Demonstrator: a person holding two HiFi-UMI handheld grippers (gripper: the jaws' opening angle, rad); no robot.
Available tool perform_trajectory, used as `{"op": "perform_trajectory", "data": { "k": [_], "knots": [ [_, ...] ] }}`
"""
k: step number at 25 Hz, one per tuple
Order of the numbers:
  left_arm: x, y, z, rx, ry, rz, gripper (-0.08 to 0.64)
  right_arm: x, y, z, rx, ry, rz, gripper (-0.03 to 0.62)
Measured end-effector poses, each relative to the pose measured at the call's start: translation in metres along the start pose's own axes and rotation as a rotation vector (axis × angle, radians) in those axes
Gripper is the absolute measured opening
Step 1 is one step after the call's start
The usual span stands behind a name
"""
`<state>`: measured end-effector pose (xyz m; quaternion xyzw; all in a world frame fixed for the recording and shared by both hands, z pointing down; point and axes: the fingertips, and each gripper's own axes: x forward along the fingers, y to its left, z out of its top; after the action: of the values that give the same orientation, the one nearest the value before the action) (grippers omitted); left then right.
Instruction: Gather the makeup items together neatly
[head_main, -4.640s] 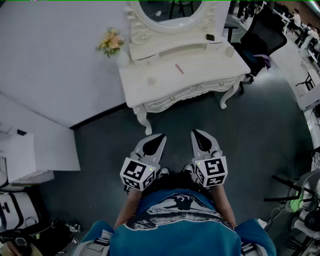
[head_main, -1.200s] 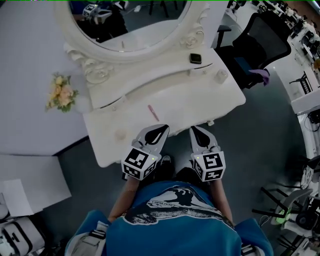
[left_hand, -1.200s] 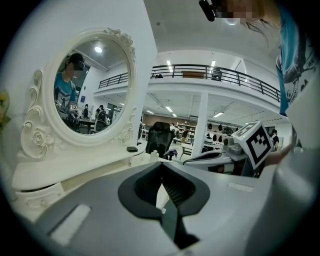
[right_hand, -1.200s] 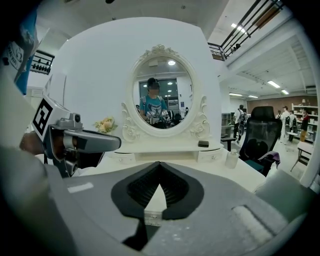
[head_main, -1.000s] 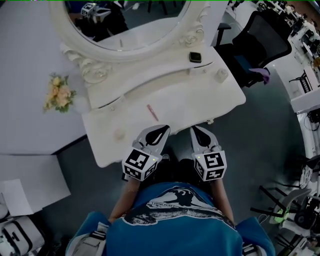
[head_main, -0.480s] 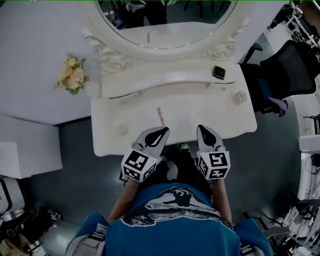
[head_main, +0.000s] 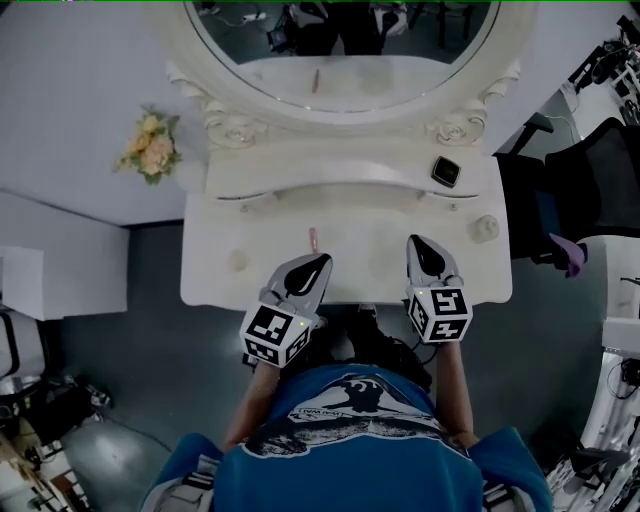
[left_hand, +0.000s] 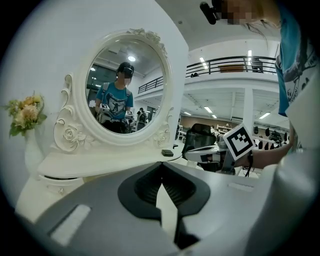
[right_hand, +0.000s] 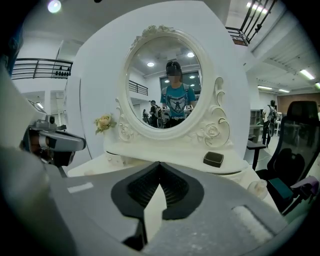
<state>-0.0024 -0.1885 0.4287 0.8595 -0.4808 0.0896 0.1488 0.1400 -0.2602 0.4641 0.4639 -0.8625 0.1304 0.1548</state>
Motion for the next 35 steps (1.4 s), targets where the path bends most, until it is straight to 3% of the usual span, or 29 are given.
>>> {"op": "perform_trajectory", "data": {
  "k": [14, 19, 25, 32, 35],
  "knots": [
    [0.020, -0.010, 0.011, -0.015, -0.029, 0.114, 0.012, 0.050, -0.105, 0.011, -0.073, 0.024, -0.044, 0.014],
    [0.028, -0.017, 0.013, -0.022, -0.034, 0.129, 0.012, 0.076, -0.137, 0.013, -0.122, 0.066, -0.044, 0.086],
    [0.038, -0.025, 0.009, -0.027, -0.014, 0.138, 0.012, 0.111, -0.162, 0.012, -0.202, 0.153, 0.014, 0.271],
    [0.044, -0.030, 0.005, -0.039, 0.000, 0.164, 0.012, 0.144, -0.188, 0.001, -0.124, 0.232, 0.043, 0.390],
    [0.043, -0.029, 0.003, -0.056, 0.007, 0.184, 0.012, 0.152, -0.190, -0.010, -0.101, 0.274, 0.063, 0.411]
  ]
}}
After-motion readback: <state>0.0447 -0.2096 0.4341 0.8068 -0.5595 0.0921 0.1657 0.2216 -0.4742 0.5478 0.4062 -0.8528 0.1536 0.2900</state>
